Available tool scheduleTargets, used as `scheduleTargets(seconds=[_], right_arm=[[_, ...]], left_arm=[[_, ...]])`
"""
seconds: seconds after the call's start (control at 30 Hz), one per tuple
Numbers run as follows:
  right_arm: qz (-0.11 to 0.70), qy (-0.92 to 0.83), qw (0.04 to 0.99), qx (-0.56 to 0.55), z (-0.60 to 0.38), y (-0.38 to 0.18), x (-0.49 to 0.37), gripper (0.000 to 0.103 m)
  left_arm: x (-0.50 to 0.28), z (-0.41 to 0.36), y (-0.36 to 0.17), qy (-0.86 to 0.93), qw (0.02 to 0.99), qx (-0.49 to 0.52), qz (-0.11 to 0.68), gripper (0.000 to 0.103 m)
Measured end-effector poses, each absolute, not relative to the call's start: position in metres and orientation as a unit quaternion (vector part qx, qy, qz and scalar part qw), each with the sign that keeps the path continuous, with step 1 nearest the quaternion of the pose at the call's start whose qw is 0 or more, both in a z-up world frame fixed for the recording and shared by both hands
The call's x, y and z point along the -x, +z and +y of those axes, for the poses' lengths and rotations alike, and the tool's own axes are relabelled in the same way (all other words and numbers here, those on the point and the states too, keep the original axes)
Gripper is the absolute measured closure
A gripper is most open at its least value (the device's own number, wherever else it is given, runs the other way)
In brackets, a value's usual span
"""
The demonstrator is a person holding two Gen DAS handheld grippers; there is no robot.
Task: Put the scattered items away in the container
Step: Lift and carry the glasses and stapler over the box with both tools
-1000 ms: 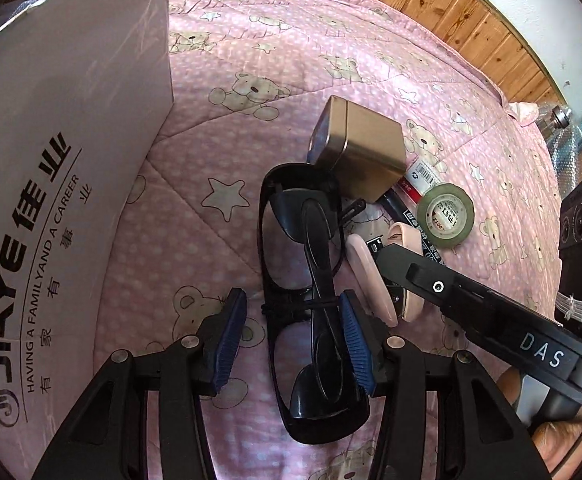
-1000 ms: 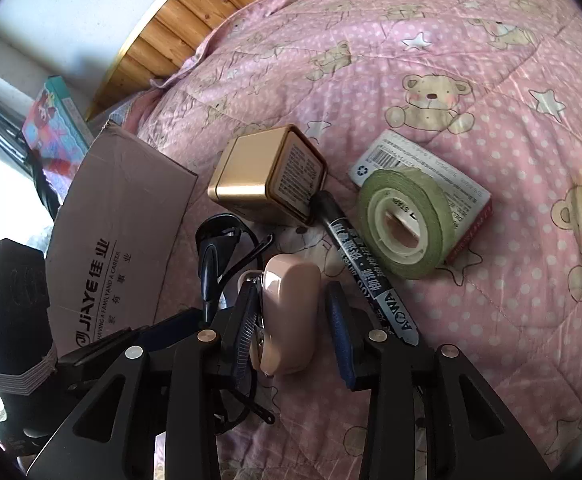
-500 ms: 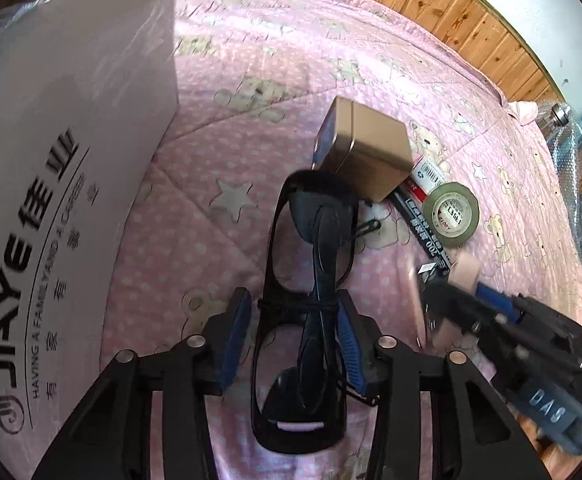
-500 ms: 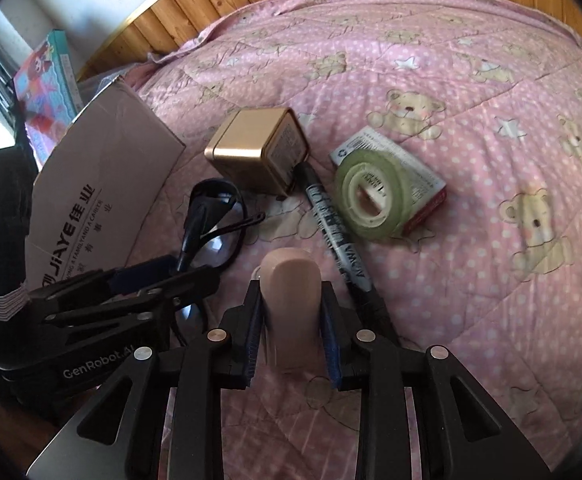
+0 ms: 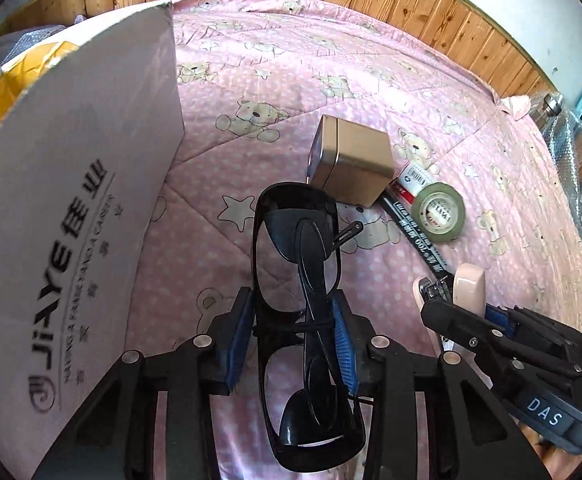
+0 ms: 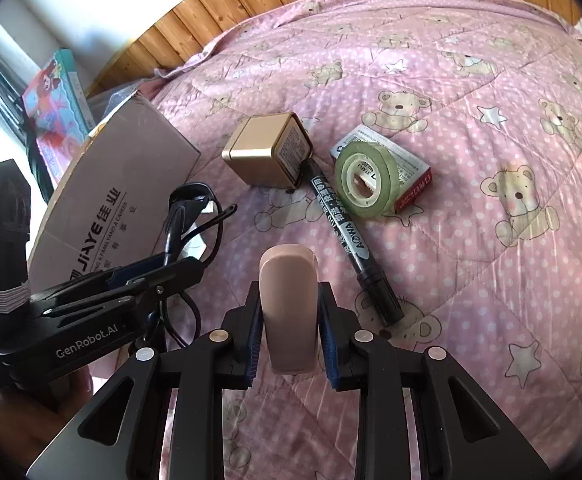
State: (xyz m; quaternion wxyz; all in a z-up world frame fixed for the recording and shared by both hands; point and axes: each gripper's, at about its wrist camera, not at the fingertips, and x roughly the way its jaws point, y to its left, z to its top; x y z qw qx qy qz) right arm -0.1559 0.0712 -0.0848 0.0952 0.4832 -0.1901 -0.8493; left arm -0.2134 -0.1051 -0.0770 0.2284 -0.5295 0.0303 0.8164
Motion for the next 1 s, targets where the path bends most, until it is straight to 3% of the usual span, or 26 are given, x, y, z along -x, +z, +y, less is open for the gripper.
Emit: scheduleTargets(seconds=[1.0], right_arm=[[-0.173, -0.867, 0.111, -0.453, 0.039, -0.029, 0.061, 0.076]], left_arm=[[0.124, -0.141, 0.004, 0.849, 0.244, 0.468, 0.038, 0.064]])
